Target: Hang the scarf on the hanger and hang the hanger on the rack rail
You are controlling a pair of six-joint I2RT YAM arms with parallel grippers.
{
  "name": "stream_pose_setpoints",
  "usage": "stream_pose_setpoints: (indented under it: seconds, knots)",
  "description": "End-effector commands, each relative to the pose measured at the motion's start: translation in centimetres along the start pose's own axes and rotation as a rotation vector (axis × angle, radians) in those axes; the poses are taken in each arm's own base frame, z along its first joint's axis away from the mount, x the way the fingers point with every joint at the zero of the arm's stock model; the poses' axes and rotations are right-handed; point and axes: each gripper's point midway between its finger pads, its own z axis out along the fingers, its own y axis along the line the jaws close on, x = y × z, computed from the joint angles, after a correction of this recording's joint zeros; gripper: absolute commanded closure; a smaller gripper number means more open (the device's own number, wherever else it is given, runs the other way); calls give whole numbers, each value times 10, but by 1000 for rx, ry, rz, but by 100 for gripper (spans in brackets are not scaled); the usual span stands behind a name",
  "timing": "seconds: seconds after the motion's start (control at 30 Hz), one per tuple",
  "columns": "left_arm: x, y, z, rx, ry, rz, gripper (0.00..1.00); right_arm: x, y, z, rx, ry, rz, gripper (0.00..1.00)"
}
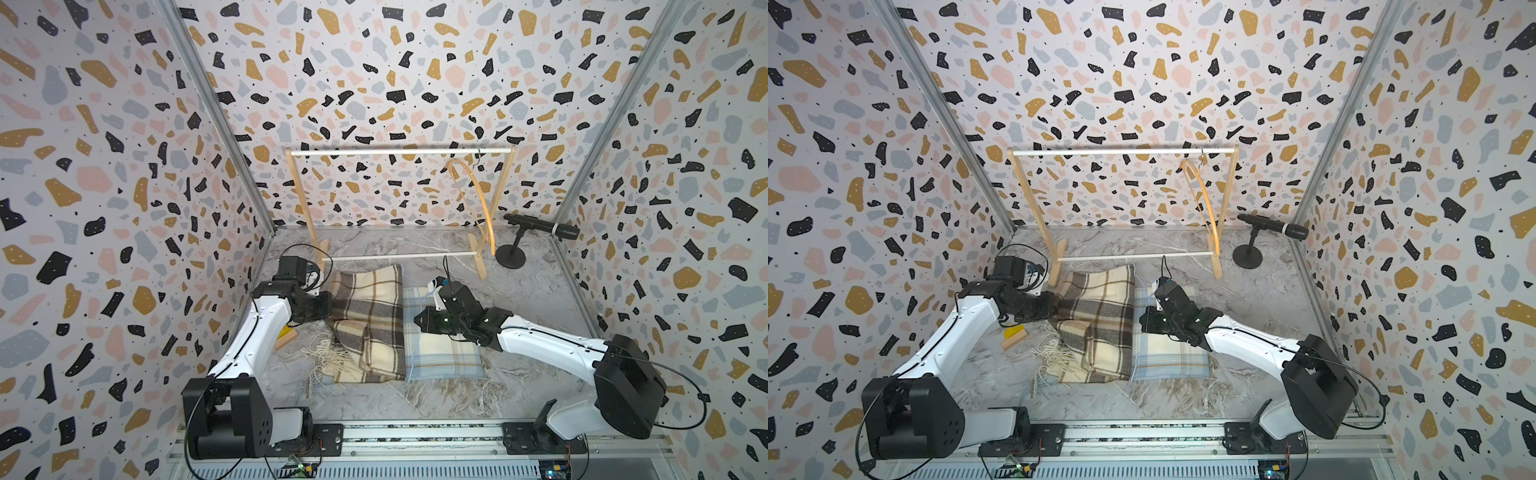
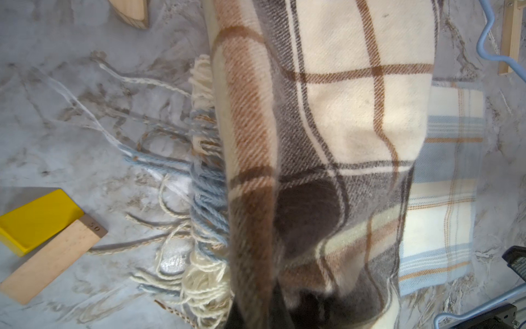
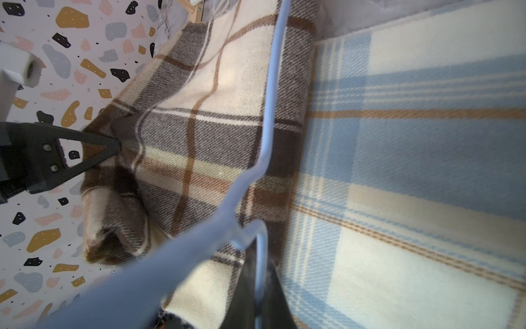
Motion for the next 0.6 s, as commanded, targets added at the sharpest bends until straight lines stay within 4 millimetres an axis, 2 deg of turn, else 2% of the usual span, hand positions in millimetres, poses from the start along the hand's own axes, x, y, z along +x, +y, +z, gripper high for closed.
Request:
stream_pose_setpoints:
  seconds: [0.0,0.37,0.57]
  knots:
    - [-15,11,2,-34,-57,7,99,-5,0,-17,30,2,-54,100]
    - [-10,15,17,-8,1,-29,98,-7,14,-18,-26,10,-55,100]
    - [-6,18,25,-12,32,-39,98,-8,13,-21,-21,0,-50,100]
